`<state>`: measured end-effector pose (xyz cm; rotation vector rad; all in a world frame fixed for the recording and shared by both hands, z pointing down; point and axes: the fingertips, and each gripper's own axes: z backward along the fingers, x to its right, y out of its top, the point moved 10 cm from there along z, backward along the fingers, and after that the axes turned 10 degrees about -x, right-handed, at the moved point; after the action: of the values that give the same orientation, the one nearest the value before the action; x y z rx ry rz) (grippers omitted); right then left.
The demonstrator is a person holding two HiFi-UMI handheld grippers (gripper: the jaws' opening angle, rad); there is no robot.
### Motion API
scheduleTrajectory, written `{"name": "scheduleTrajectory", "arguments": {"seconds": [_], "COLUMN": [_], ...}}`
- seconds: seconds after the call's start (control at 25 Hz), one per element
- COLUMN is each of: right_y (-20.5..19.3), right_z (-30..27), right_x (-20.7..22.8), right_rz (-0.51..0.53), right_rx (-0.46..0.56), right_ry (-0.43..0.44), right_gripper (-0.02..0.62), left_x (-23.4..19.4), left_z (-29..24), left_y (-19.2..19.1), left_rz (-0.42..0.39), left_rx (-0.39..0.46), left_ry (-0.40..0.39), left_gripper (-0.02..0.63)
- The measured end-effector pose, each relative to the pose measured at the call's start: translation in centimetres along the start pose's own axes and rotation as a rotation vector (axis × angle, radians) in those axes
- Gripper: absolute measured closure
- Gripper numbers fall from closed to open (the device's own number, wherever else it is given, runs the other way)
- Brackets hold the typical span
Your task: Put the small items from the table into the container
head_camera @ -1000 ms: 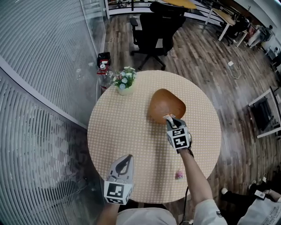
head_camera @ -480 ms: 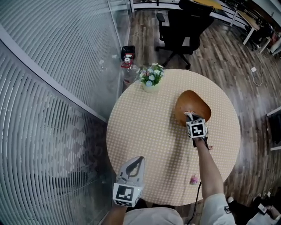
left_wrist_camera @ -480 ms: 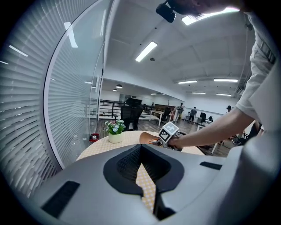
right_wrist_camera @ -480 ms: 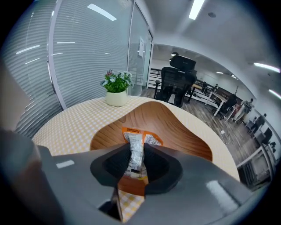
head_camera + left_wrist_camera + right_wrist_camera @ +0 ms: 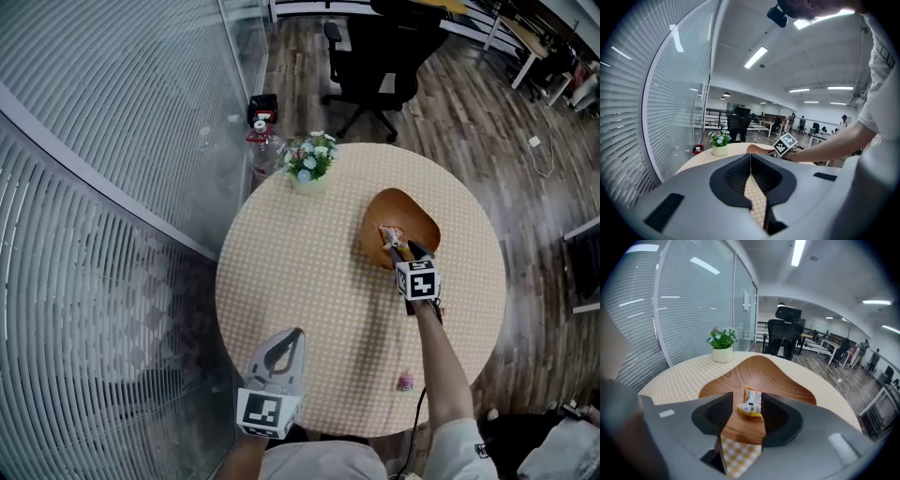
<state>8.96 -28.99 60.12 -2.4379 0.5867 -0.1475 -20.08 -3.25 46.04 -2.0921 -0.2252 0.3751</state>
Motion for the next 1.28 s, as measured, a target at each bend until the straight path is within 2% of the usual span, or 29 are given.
{"name": "scheduleTrajectory", "arguments": {"seconds": [0.08, 0.2, 0.36, 0.52, 0.64, 0.84, 0.92, 1.04, 1.16, 1.28], "right_y": [0.2, -0.3, -3.0, -6.4, -9.6, -14.4, -16.5, -19.9, -24.7, -29.9], "right_z": [3.2, 9.5, 18.0, 25.9, 29.2, 31.4, 31.7, 30.8, 28.6, 26.3], "right_x": [-0.2, -1.1, -2.9, -5.3, -6.4, -7.2, -7.4, -7.3, -7.2, -7.8], "right_rz": [0.018, 0.052, 0.067, 0.031, -0.009, -0.088, -0.112, -0.111, -0.088, -0.109], "right_rx": [0.074, 0.212, 0.353, 0.446, 0.518, 0.474, 0.450, 0.402, 0.293, 0.160], "right_ry": [0.000, 0.024, 0.043, -0.023, -0.066, -0.089, -0.107, -0.154, -0.193, -0.156], "right_gripper": [0.448, 0.584, 0.595, 0.595, 0.595, 0.595, 0.594, 0.595, 0.594, 0.594], "left_x": [0.3, 1.4, 3.1, 5.0, 6.4, 8.8, 9.6, 10.3, 11.0, 11.9], "left_z": [-0.2, -0.4, -1.2, -2.0, -2.3, -2.3, -2.1, -1.8, -1.7, -1.5], "left_y": [0.5, 1.3, 2.2, 2.4, 2.3, 1.8, 1.2, 0.3, -0.1, -0.3], "left_rz": [0.007, -0.003, -0.008, -0.026, -0.045, -0.088, -0.104, -0.104, -0.109, -0.133], "left_rx": [0.009, 0.020, 0.036, 0.042, 0.050, 0.015, -0.006, 0.010, 0.009, 0.003], "left_ry": [-0.017, -0.039, -0.086, -0.128, -0.141, -0.153, -0.178, -0.223, -0.225, -0.227], "left_gripper": [0.600, 0.600, 0.600, 0.600, 0.600, 0.603, 0.606, 0.606, 0.604, 0.604]}}
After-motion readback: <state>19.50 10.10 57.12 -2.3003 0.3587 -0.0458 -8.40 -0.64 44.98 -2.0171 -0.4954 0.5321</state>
